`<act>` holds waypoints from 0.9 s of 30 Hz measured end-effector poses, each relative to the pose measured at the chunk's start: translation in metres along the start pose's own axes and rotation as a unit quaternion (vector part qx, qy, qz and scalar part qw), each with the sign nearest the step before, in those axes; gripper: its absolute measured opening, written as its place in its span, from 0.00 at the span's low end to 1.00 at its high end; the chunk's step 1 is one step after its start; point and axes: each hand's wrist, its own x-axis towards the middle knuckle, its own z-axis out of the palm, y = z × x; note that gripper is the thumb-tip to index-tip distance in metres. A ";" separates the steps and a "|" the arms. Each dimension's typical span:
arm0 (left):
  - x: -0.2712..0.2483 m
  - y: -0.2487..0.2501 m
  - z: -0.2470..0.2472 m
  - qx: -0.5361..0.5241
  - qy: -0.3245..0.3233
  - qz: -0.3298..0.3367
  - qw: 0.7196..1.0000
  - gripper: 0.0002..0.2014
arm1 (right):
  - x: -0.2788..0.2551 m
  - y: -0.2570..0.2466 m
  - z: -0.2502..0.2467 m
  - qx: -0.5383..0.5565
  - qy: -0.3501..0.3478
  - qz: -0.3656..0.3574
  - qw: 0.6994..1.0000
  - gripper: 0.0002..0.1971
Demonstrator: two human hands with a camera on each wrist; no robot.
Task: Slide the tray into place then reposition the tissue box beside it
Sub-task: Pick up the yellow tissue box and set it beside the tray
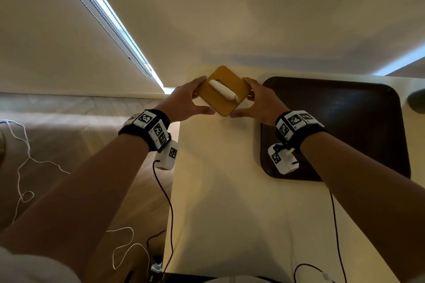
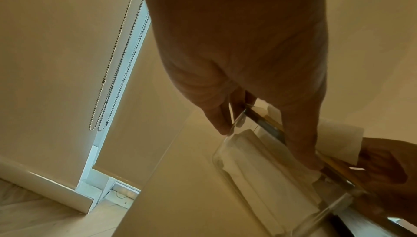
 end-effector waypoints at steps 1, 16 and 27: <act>0.000 -0.002 -0.001 0.000 -0.003 0.003 1.000 0.60 | -0.001 0.002 0.002 0.006 0.004 0.008 1.000 0.62; 0.010 -0.008 0.003 -0.107 0.067 -0.013 0.992 0.25 | -0.022 -0.009 0.093 0.265 0.203 0.042 0.942 0.50; -0.023 -0.007 0.030 -0.221 0.151 -0.021 0.963 0.15 | -0.009 0.003 0.041 0.124 0.073 -0.001 0.990 0.50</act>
